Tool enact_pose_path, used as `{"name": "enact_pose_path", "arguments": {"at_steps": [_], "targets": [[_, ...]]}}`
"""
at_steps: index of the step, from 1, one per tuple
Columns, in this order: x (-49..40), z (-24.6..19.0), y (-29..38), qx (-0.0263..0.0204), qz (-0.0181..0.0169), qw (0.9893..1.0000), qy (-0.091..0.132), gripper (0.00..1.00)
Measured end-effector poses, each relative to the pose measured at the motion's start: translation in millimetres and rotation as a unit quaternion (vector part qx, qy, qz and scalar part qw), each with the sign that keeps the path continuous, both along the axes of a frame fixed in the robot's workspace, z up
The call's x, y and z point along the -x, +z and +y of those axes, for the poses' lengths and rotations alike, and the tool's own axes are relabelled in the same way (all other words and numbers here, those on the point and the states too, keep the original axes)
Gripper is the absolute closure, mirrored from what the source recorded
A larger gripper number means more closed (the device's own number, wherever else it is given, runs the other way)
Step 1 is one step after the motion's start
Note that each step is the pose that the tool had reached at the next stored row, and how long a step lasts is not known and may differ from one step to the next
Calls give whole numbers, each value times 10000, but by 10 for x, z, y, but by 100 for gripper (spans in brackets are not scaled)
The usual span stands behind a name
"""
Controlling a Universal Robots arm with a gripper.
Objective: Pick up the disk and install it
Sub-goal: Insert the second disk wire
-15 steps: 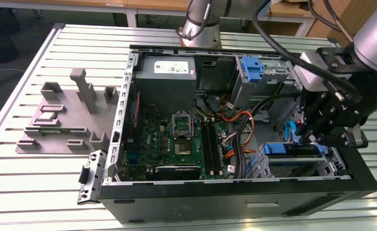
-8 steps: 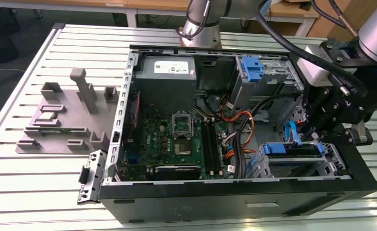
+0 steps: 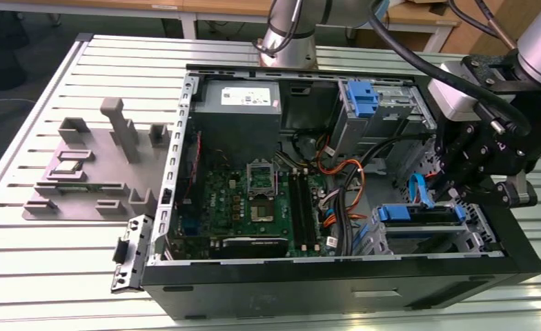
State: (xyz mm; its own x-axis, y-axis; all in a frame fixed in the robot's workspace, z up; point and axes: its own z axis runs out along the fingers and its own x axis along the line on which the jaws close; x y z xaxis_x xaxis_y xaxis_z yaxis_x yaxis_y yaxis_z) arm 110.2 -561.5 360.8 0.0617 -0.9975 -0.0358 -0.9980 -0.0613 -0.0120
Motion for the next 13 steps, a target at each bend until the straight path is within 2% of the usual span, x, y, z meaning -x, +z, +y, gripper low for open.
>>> {"name": "enact_pose_path", "arguments": {"at_steps": [8, 13], "targets": [[-3, 0, 2, 1, 0, 10000, 1, 76], [-67, 0, 1, 0, 0, 10000, 0, 76]]}}
